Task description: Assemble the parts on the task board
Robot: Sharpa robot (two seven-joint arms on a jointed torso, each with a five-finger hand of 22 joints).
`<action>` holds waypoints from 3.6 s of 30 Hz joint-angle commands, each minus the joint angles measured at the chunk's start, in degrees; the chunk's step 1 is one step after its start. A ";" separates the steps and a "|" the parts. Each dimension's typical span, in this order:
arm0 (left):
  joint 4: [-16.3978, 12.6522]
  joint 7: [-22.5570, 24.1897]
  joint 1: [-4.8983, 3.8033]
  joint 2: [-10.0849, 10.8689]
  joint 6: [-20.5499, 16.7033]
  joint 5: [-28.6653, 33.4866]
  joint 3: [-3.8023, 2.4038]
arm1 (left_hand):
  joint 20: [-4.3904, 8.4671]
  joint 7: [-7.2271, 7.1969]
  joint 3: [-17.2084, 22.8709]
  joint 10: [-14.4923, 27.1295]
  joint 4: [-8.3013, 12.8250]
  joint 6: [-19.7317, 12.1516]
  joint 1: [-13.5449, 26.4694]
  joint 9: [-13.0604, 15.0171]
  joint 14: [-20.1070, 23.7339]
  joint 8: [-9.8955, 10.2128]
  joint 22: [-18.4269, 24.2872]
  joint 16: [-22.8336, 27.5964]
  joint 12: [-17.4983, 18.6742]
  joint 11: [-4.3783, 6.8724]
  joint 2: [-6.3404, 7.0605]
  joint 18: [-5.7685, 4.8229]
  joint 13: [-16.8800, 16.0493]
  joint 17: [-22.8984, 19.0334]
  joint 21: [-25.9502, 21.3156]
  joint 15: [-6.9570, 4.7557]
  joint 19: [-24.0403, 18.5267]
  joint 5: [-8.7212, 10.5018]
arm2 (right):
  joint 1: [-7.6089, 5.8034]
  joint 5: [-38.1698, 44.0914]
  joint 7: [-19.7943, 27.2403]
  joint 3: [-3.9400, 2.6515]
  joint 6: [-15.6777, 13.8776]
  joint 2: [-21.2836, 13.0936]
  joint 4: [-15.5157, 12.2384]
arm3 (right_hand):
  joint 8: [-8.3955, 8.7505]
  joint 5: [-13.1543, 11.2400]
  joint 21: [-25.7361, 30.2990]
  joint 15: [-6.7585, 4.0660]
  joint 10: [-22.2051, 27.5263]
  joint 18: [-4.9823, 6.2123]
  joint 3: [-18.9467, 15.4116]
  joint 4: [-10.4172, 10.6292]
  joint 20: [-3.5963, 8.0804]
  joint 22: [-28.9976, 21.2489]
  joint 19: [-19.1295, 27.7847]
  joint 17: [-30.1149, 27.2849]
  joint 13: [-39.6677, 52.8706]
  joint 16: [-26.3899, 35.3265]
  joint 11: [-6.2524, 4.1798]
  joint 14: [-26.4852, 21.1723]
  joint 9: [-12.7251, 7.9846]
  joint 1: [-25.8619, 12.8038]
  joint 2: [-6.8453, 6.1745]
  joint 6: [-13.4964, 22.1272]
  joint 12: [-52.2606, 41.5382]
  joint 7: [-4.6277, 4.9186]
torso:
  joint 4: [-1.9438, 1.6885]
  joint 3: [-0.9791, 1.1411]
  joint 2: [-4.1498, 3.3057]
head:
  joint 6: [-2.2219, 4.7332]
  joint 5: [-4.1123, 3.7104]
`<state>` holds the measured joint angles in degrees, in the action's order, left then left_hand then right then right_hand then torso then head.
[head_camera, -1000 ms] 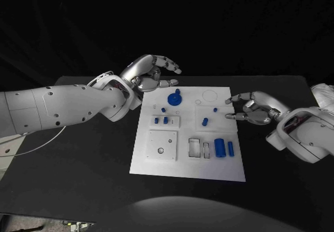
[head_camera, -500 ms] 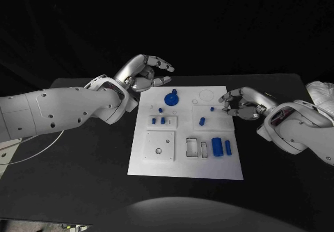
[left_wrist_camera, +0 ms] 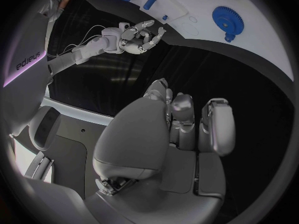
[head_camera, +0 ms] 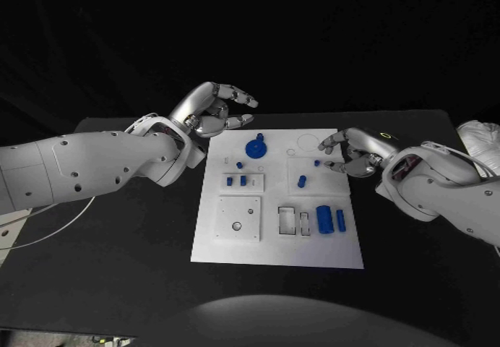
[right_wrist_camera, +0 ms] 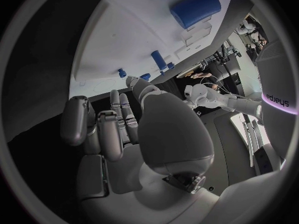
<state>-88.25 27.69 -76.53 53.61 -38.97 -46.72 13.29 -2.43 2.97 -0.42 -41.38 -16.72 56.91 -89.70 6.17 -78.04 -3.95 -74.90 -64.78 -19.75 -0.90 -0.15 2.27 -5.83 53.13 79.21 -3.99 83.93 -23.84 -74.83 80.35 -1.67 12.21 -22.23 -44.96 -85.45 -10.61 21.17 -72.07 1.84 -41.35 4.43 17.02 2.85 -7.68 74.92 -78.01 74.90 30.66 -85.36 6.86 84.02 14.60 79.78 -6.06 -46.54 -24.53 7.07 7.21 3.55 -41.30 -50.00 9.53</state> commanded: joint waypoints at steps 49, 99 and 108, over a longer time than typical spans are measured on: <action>1.05 -4.23 0.00 -1.76 4.57 -2.52 -0.03 | -0.77 1.09 2.72 -2.49 0.02 1.37 -2.78 -0.63 0.42 -0.02 -12.02 -0.44 -0.42 -0.86 1.01 0.07 1.74 -0.40 -0.05 0.92 1.68 0.05 | 0.26 9.69 -4.13 -0.02 8.88 6.00 5.07 | -1.72 7.80 1.82 -0.81 1.46 0.53 5.28 -3.85 0.49 8.54 1.79 6.71 0.83 0.96 -0.71 1.06 5.81 -3.33 0.19 -4.84 -7.44 -0.34 | 0.13 -0.06 0.16 | 0.00 0.06; 1.33 -6.24 0.06 -2.31 6.27 -2.55 -0.02 | -1.01 1.50 4.31 -4.16 -0.12 2.31 -3.11 -0.76 0.45 -0.25 -11.99 -0.49 -0.68 -1.30 0.88 0.10 2.12 -0.62 -0.13 1.18 1.64 0.61 | 0.14 7.67 -2.46 -0.03 4.37 4.86 4.62 | -6.97 4.84 0.81 -3.00 -4.22 0.25 4.44 -5.72 2.46 8.94 0.81 4.71 0.31 1.67 -3.18 0.44 15.45 -2.02 2.62 -6.65 -11.60 -0.40 | 0.14 -0.10 0.36 | 0.00 1.44; 1.60 -6.52 0.16 -2.54 6.58 -2.55 -0.02 | -1.02 1.52 4.39 -4.22 -0.11 2.32 -3.09 -0.77 0.48 -0.25 -11.95 -0.44 -0.67 -1.33 0.84 0.12 2.13 -0.70 -0.26 1.20 1.58 0.60 | -1.41 7.06 -2.38 -0.04 3.87 3.62 2.38 | -7.16 4.84 0.74 -2.93 -4.55 0.21 4.30 -5.60 2.45 8.97 0.74 4.64 -0.04 1.70 -3.10 0.46 15.88 -2.23 2.56 -6.59 -11.37 -0.32 | 0.15 -0.17 0.37 | 0.00 1.34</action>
<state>-86.62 21.33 -76.41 51.25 -33.32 -49.13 13.30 -3.06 4.39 3.76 -45.27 -16.81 58.76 -92.63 5.47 -77.62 -3.95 -74.92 -65.00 -20.20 -2.34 0.83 2.27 -3.79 52.47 79.21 -3.17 84.14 -23.62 -76.12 87.65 -4.40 12.17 -17.62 -41.22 -82.65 -17.53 25.87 -71.16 -0.64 -45.46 4.41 21.43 -2.53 -5.62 74.90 -77.37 74.90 30.69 -83.81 3.79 84.02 30.37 77.89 -3.99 -52.83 -36.09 6.57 7.40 3.39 -40.91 -50.00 10.90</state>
